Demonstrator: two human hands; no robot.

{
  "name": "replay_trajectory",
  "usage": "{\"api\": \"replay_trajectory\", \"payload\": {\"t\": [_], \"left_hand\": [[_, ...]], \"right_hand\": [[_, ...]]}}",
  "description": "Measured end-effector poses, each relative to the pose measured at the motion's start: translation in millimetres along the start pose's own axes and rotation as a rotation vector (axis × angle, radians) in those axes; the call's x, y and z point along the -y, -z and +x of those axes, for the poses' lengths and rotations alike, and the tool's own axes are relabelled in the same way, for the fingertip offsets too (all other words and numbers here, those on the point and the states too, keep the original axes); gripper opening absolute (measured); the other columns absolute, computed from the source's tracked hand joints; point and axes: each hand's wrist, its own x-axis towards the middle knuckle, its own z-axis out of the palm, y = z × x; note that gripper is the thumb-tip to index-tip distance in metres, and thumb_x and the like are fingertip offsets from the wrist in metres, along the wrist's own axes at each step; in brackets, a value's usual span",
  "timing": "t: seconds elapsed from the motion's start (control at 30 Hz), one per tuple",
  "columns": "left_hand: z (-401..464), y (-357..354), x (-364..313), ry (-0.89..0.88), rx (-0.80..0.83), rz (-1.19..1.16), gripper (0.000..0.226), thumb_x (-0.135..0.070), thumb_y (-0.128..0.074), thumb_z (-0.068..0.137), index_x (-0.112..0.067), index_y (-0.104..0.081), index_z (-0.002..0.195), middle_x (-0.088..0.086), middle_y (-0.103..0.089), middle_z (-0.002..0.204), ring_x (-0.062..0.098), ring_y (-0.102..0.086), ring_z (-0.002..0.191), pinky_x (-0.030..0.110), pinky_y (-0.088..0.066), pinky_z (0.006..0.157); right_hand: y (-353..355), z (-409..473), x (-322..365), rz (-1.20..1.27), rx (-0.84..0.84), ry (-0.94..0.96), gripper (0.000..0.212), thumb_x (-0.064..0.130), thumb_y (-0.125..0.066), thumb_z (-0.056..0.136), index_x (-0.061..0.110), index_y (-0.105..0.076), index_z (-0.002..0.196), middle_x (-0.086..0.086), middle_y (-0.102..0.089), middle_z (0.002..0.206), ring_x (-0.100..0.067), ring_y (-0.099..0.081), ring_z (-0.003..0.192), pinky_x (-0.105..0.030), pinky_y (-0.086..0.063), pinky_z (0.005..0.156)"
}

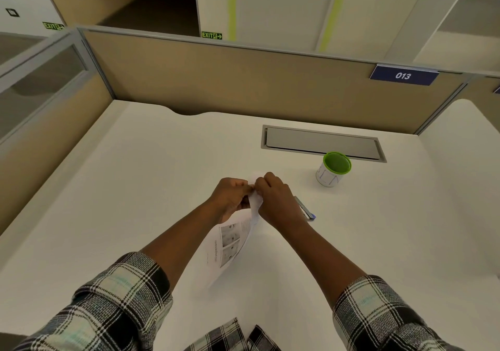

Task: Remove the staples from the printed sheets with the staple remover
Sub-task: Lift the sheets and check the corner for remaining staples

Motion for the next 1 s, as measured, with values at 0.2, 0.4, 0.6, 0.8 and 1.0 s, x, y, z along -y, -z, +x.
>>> {"api": "replay_trajectory", "payload": {"t": [0.2, 0.4, 0.6, 0.8, 1.0], "left_hand": [[-2.1, 2.2, -0.9, 0.019, 0.037, -0.026, 0.02, -0.006, -0.062, 0.09, 0.007, -0.066, 0.105, 0.019, -0.07, 0.103, 0.034, -0.069, 0.094, 0.038, -0.059, 0.08], [2.6, 10.4, 3.4, 0.019, -0.032, 0.066, 0.022, -0.006, -0.062, 0.089, 0.011, -0.063, 0.104, 0.022, -0.068, 0.105, 0.033, -0.069, 0.093, 0.038, -0.058, 0.081], [4.3, 10.0, 4.1, -0.033, -0.023, 0.216, 0.013, -0.009, -0.066, 0.087, 0.003, -0.068, 0.088, 0.021, -0.07, 0.096, 0.032, -0.07, 0.088, 0.043, -0.058, 0.084], [3.1, 7.2, 4.7, -0.082, 0.004, 0.292, 0.014, -0.01, -0.065, 0.088, 0.002, -0.071, 0.093, 0.019, -0.071, 0.096, 0.033, -0.07, 0.087, 0.04, -0.059, 0.083], [2.8, 9.0, 7.1, -0.062, -0.004, 0.273, 0.013, -0.008, -0.064, 0.089, 0.003, -0.07, 0.089, 0.019, -0.07, 0.096, 0.033, -0.07, 0.088, 0.042, -0.059, 0.084]], "right_hand": [[-2.5, -0.5, -1.2, 0.055, 0.029, -0.051, 0.016, 0.001, -0.061, 0.081, 0.007, -0.056, 0.095, -0.009, -0.053, 0.097, -0.02, -0.047, 0.076, -0.03, -0.044, 0.065], [-4.9, -0.8, -10.4, 0.003, 0.072, 0.045, 0.018, 0.007, -0.054, 0.092, 0.008, -0.062, 0.108, -0.007, -0.06, 0.107, -0.021, -0.058, 0.088, -0.024, -0.044, 0.074], [-11.3, 0.1, -15.6, -0.265, 0.141, 0.239, 0.016, 0.014, -0.053, 0.093, 0.004, -0.064, 0.098, -0.012, -0.064, 0.092, -0.024, -0.059, 0.077, -0.032, -0.045, 0.064], [-4.2, -1.8, -13.6, -0.317, 0.098, 0.306, 0.016, 0.016, -0.076, 0.077, 0.005, -0.064, 0.076, -0.008, -0.06, 0.067, -0.02, -0.054, 0.053, -0.029, -0.046, 0.049], [4.3, -4.4, -11.0, -0.252, 0.057, 0.259, 0.005, 0.011, -0.069, 0.081, 0.008, -0.065, 0.079, -0.005, -0.061, 0.076, -0.021, -0.055, 0.063, -0.032, -0.049, 0.05]]}}
